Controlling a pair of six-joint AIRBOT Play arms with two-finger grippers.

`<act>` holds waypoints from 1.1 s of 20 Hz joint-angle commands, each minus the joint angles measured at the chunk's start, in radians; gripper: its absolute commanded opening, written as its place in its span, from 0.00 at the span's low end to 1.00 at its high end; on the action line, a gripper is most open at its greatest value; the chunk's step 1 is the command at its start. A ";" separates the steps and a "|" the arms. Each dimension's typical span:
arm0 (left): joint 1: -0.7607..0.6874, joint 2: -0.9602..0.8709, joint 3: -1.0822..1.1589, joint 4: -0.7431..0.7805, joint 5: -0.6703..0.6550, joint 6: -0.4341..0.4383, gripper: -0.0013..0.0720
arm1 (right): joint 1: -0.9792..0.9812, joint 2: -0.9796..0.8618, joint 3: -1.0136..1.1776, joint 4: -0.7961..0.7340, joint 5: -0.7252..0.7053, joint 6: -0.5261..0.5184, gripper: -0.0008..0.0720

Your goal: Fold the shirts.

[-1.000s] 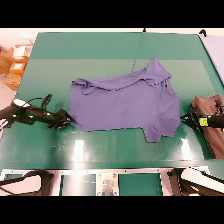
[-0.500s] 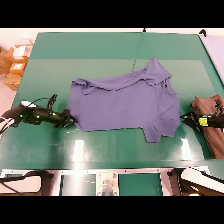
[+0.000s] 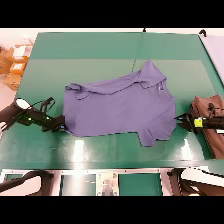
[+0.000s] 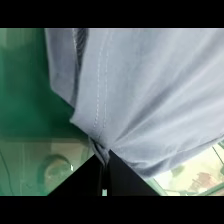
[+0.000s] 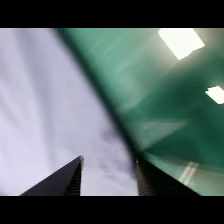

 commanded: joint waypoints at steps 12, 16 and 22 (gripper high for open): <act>0.001 0.244 0.612 -0.070 -0.144 -0.039 0.05 | 0.094 0.239 0.448 0.612 0.207 -0.174 0.03; 0.001 0.339 1.117 -0.090 -0.105 -0.065 0.05 | 0.094 0.424 0.875 0.676 0.060 -0.146 0.03; 0.001 0.379 1.558 -0.077 -0.058 -0.064 0.05 | -0.014 0.598 1.161 0.606 -0.119 -0.146 0.03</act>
